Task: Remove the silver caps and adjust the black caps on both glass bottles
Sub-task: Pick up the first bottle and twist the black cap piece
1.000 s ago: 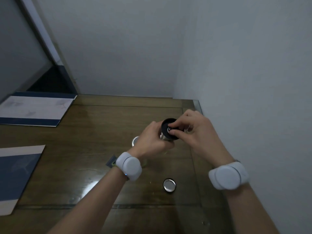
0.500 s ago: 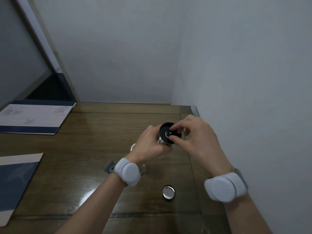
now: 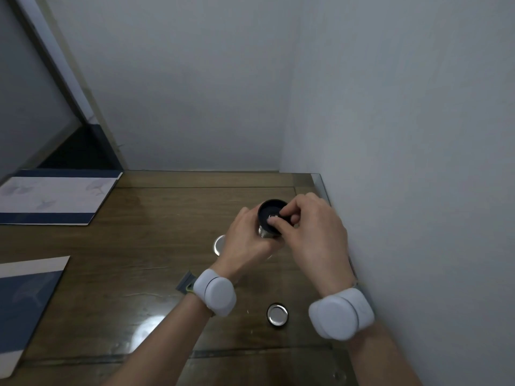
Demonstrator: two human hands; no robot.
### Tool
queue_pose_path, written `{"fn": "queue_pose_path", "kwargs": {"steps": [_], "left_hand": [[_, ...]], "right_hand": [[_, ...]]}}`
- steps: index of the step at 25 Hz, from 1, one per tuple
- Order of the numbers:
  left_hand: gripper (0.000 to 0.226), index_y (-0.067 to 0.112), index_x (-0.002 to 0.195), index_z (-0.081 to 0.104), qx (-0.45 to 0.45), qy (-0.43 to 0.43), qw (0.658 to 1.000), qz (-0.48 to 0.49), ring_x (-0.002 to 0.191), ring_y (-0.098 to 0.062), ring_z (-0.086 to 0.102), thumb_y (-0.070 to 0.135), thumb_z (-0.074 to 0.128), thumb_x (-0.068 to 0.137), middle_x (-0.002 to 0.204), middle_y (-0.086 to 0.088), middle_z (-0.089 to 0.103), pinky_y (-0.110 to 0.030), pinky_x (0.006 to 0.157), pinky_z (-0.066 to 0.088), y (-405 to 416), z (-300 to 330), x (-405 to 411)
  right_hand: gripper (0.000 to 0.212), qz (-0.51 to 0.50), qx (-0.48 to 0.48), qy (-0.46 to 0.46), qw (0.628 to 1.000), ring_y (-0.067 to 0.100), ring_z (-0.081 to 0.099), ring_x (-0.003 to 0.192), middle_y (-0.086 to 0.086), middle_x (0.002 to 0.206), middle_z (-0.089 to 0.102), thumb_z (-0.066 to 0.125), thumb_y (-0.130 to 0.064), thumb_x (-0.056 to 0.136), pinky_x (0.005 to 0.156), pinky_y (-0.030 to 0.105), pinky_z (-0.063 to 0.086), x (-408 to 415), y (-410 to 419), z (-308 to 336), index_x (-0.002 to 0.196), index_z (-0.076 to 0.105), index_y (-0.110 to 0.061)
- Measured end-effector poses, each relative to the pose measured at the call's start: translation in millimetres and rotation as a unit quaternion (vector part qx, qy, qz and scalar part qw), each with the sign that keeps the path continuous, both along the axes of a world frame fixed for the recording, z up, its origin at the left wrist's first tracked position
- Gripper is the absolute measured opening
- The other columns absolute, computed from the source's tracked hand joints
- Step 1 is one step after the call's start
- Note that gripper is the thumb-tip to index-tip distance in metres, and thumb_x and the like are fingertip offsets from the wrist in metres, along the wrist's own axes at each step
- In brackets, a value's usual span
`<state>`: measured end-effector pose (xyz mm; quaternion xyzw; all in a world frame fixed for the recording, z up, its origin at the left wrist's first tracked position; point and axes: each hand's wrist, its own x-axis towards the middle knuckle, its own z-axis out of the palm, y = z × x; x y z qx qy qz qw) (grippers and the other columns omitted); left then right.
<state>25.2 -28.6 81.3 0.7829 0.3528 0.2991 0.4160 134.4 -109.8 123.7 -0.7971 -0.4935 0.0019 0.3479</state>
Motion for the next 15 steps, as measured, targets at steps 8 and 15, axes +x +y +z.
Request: {"fn": "queue_pose_path", "kwargs": {"steps": [8, 15], "left_hand": [[0.038, 0.061, 0.088, 0.066, -0.019, -0.005, 0.999, -0.026, 0.081, -0.003, 0.068, 0.031, 0.068, 0.065, 0.082, 0.033, 0.070, -0.027, 0.068, 0.057, 3, -2, -5], [0.037, 0.047, 0.093, 0.064, -0.026, 0.005, 0.997, -0.066, 0.072, -0.003, 0.059, 0.021, 0.071, 0.068, 0.082, 0.028, 0.065, -0.030, 0.064, 0.050, 5, 1, -4]], "right_hand": [[0.027, 0.053, -0.038, 0.000, 0.998, 0.007, 0.054, 0.077, -0.013, 0.081, 0.052, 0.075, -0.052, 0.079, 0.059, 0.026, 0.038, 8, -5, 1, 0.091, 0.060, -0.034], [0.020, 0.151, -0.075, 0.030, 0.985, 0.009, 0.059, 0.078, -0.013, 0.079, 0.058, 0.082, -0.031, 0.077, 0.074, 0.038, 0.053, 31, -4, 21, 0.090, 0.074, -0.042]]}}
